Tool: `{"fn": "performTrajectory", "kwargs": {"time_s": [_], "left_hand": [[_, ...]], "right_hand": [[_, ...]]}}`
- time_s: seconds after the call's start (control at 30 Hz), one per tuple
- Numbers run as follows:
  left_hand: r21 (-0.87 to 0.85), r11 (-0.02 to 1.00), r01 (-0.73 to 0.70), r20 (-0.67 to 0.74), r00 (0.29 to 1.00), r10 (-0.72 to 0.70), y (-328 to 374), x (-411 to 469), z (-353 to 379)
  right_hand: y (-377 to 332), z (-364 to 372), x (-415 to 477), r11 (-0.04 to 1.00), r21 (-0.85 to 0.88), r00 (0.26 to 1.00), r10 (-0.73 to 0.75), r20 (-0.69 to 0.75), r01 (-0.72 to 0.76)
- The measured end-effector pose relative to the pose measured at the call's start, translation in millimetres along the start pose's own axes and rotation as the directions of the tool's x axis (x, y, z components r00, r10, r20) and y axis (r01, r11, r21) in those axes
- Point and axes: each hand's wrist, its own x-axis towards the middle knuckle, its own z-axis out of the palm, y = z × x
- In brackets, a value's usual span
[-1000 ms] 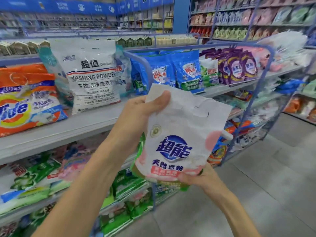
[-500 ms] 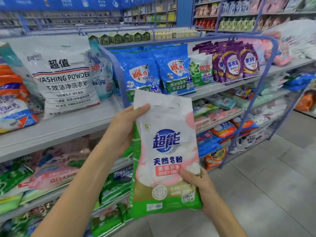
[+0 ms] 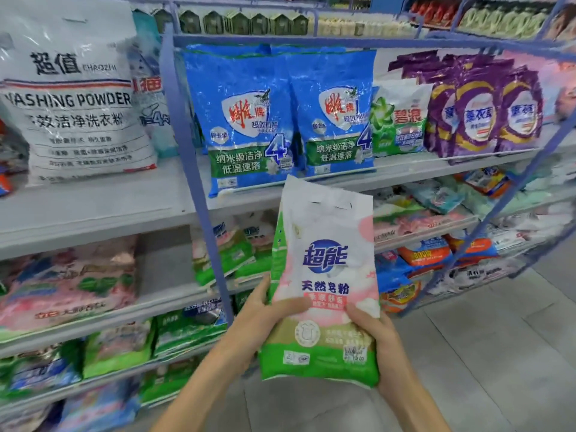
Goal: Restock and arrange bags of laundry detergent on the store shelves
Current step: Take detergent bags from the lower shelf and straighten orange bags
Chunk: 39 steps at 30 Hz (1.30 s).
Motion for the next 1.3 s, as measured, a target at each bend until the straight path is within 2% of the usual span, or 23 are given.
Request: {"fn": "performTrajectory", "kwargs": {"time_s": [0.07, 0.2, 0.27, 0.37, 0.47, 0.6, 0.77, 0.87, 1.03, 1.2, 1.3], "left_hand": [[-0.023, 0.999, 0.044, -0.032, 0.998, -0.045, -12, 9, 4], [0.069, 0.993, 0.092, -0.099, 0.991, -0.085, -26, 19, 20], [0.057, 0.992, 0.112, -0.165, 0.981, -0.101, -36, 29, 35], [-0.034, 0.994, 0.101, -0.235, 0.966, -0.106, -51, 37, 61], [-0.154, 0.983, 0.095, -0.316, 0.938, -0.14, -65, 48, 81], [-0.316, 0.948, 0.028, -0.459, 0.87, -0.179, -69, 74, 96], [-0.389, 0.915, -0.11, -0.511, 0.852, -0.114, -58, 128, 77], [-0.324, 0.927, -0.19, -0.548, 0.836, -0.02, -37, 174, 55], [-0.25, 0.93, -0.27, -0.556, 0.826, 0.09, -15, 245, 38], [-0.171, 0.94, -0.295, -0.521, 0.837, 0.167, -21, 268, 38], [-0.011, 0.945, -0.327, -0.502, 0.819, 0.278, -14, 270, 41]], "right_hand": [[-3, -11, 16, 0.998, -0.039, 0.999, 0.041, 0.021, -0.04], [-3, -37, 44, 0.984, -0.057, 0.983, 0.173, 0.064, -0.17], [-6, -53, 59, 0.969, -0.07, 0.969, 0.24, 0.064, -0.235], [-18, -75, 82, 0.951, -0.135, 0.951, 0.293, 0.094, -0.28], [-21, -90, 98, 0.925, -0.21, 0.94, 0.335, 0.059, -0.316], [-27, -103, 122, 0.909, -0.23, 0.928, 0.369, 0.054, -0.348], [-53, -92, 172, 0.925, -0.325, 0.959, 0.251, 0.128, -0.199], [-67, -71, 214, 0.925, -0.377, 0.98, 0.116, 0.16, -0.048], [-68, -55, 286, 0.928, -0.364, 0.989, -0.032, 0.144, 0.083], [-59, -62, 313, 0.931, -0.35, 0.983, -0.04, 0.178, 0.101], [-61, -61, 314, 0.932, -0.324, 0.96, -0.072, 0.272, 0.162]]}}
